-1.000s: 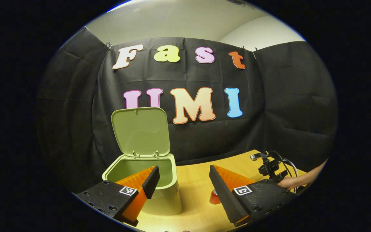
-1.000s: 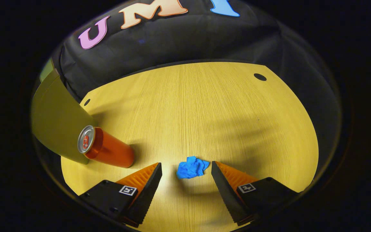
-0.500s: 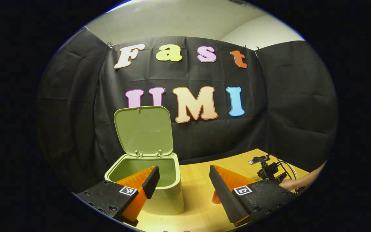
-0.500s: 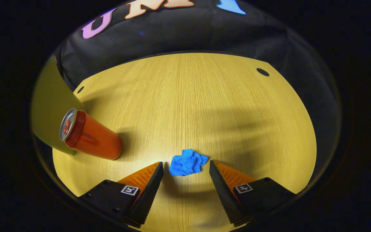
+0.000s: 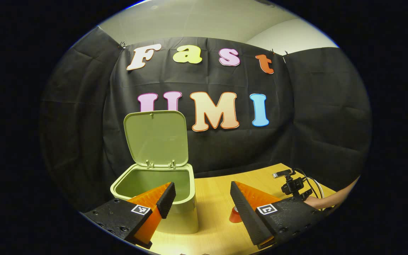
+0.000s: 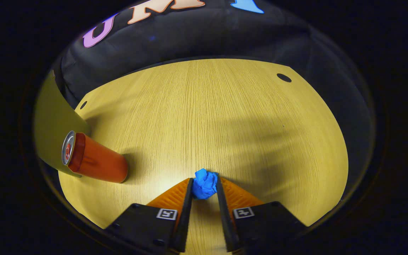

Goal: Press the lid of the desktop garbage bin to open it, pick up the crumpled paper on the desktop and throw it into the bin, then pick up the pop can on the desktop and drop it into the bin, and finally close the garbage bin lid.

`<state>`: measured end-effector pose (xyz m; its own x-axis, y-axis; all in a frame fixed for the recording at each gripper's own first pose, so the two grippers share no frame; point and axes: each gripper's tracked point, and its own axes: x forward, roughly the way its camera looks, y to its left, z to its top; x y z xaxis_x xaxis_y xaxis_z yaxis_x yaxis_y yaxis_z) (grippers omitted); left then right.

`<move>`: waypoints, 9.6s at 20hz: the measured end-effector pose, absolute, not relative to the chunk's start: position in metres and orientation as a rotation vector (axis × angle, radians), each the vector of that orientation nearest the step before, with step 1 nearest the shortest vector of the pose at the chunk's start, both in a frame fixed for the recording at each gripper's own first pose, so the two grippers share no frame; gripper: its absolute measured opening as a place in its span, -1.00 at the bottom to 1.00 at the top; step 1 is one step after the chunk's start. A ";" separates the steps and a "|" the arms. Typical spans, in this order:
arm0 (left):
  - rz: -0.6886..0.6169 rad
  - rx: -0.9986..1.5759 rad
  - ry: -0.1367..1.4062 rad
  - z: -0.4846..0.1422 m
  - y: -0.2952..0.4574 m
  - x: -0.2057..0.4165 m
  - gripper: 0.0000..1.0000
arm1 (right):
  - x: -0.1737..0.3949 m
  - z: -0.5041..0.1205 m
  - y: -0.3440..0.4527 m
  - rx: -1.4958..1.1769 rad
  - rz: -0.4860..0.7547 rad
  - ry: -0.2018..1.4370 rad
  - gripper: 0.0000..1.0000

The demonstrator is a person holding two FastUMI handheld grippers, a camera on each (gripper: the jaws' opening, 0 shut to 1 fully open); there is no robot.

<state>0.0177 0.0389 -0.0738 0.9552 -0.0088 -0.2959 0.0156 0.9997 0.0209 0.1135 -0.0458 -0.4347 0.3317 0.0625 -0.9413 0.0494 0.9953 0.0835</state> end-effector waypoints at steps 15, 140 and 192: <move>0.084 -0.026 0.314 -0.075 0.080 -0.006 0.86 | 0.149 -0.318 -0.043 0.024 0.115 0.996 -0.46; -0.047 -0.053 0.267 -0.066 0.119 0.121 0.53 | 0.079 -0.117 -0.051 0.047 -0.113 0.366 0.97; 0.119 -0.208 0.142 0.001 0.086 0.069 0.83 | 0.035 -0.071 -0.029 0.062 0.062 0.268 0.97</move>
<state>0.0685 0.0857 0.0013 0.9830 0.1030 -0.1523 -0.1322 0.9715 -0.1967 0.0348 -0.0292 -0.0714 0.9624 0.0691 -0.2628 -0.0526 0.9962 0.0693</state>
